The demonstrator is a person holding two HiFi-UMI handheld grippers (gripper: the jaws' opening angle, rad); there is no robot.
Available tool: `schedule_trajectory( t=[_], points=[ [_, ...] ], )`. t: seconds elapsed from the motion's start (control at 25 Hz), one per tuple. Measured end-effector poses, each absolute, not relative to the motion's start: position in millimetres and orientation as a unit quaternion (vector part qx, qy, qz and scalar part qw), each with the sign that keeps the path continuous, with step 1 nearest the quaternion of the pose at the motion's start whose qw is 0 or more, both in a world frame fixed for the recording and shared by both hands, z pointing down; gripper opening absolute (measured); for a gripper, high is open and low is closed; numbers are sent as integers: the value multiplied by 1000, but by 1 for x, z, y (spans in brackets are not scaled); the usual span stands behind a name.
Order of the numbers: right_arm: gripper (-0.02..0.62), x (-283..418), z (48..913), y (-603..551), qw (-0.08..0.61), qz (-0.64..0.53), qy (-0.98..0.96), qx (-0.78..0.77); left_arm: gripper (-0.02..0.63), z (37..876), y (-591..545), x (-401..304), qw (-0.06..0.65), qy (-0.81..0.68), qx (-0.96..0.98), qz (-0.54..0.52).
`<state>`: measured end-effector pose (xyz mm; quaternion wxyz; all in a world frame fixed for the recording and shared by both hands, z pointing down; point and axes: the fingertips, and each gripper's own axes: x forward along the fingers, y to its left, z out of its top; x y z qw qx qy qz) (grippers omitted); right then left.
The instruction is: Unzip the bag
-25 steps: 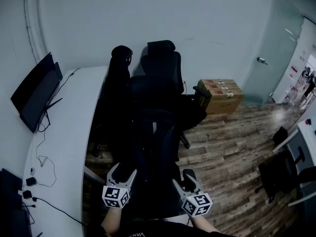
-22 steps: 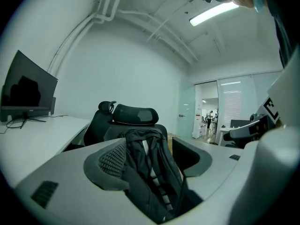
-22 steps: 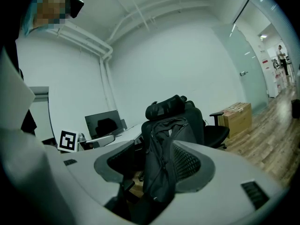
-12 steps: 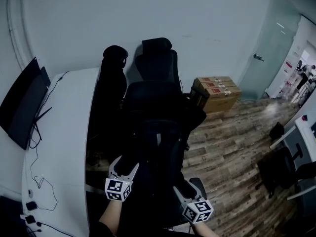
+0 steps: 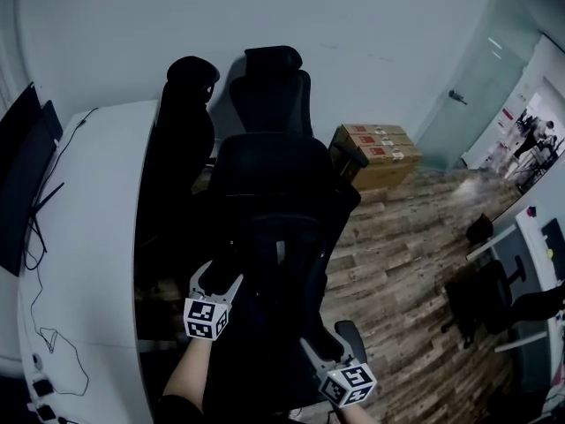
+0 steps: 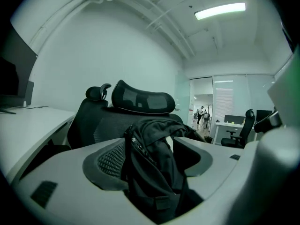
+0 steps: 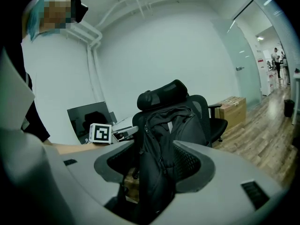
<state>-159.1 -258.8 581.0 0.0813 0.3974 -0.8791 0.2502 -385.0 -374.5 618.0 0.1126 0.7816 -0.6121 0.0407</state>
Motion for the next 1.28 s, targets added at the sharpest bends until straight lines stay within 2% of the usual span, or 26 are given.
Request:
schedule_trajectory(
  t=[0.4,0.8,0.96,1.28],
  points=[
    [229,-154,607,-280,87,269,-861,423,327,677,-458,-398,164,-608,776,36],
    [229,-129,604,-285,70,269,-853,441,324,704,-474,-389,199,-593,778,61],
    [229,-117,598,-279,64,275,-851,443,240,695,-470,-378,191,-593,779,74],
    [229,-91,586,-263,57,272,-851,445,169,662,-444,-328,152,-578,797,80]
  ],
)
